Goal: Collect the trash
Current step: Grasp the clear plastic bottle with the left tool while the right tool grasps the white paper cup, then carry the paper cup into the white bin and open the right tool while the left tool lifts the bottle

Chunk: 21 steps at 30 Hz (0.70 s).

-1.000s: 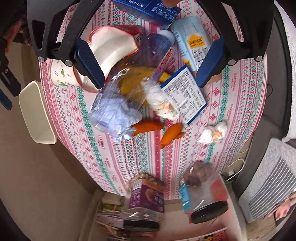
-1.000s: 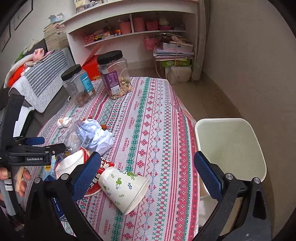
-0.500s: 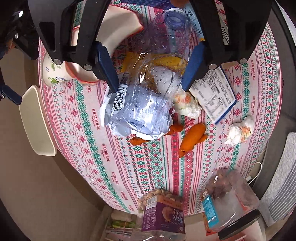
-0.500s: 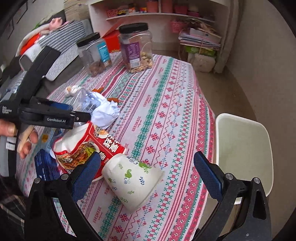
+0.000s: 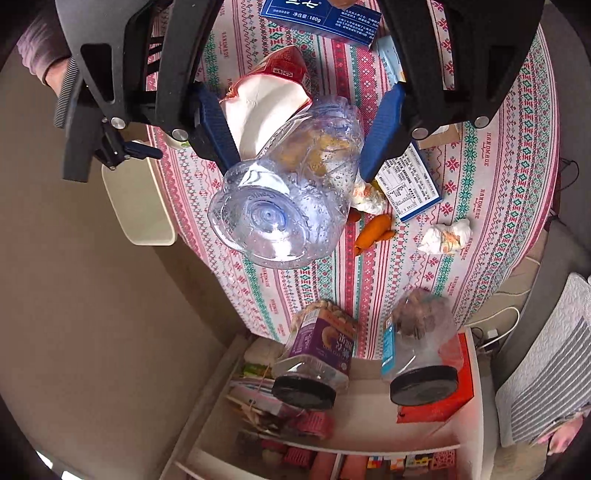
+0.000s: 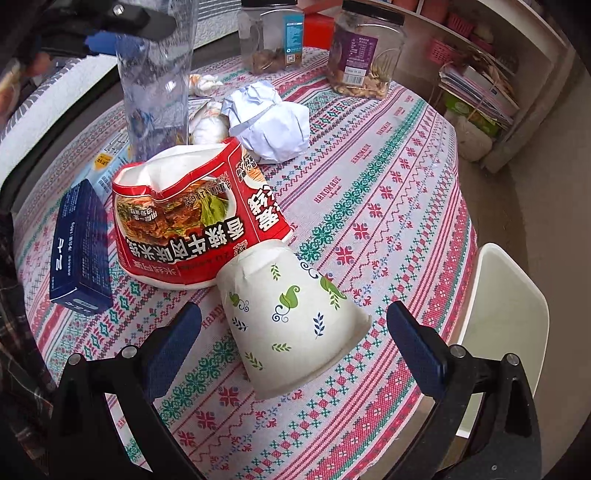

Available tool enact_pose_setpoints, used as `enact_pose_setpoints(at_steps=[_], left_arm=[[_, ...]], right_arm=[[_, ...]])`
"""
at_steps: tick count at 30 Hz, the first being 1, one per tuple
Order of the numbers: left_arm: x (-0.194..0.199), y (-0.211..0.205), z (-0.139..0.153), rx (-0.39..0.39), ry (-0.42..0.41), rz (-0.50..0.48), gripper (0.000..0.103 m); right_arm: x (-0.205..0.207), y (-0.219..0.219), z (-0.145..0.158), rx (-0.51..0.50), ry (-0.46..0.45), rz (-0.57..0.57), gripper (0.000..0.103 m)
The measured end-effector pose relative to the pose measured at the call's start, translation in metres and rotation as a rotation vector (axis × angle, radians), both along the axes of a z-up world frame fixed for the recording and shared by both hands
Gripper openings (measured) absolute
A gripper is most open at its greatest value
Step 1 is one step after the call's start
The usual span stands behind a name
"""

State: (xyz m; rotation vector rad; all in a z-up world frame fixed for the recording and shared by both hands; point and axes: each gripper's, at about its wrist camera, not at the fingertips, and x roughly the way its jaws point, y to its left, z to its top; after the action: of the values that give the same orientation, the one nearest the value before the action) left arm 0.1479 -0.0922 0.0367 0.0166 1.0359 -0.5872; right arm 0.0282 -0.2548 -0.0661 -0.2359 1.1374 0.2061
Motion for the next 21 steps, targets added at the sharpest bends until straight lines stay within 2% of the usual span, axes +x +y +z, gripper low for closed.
enact_pose_setpoints(at_steps=[2,4,10,11,15,21], left_arm=[[-0.007,0.003,0.005,-0.019,-0.017,-0.007,0.065],[-0.013,0.007,0.009,-0.028,-0.035,-0.008,0.065],[-0.017,0.02,0.012,-0.053,-0.064,0.032,0.065],[-0.018,0.023,0.013,-0.058,-0.067,0.042,0.065],[-0.017,0.029,0.016,-0.079,-0.085,0.082,0.065],[-0.019,0.03,0.023,-0.101,-0.113,0.113,0.065]], right_arm=[[0.004,0.006,-0.007,-0.034,0.015,0.018,0.091],[0.007,0.01,-0.014,-0.041,0.041,0.026,0.077],[0.009,-0.004,0.001,0.076,-0.006,-0.048,0.057],[0.01,-0.008,0.006,0.098,-0.016,-0.062,0.043],[0.016,-0.024,0.018,0.154,-0.053,-0.141,0.042],[0.016,-0.035,0.029,0.195,-0.095,-0.186,0.041]])
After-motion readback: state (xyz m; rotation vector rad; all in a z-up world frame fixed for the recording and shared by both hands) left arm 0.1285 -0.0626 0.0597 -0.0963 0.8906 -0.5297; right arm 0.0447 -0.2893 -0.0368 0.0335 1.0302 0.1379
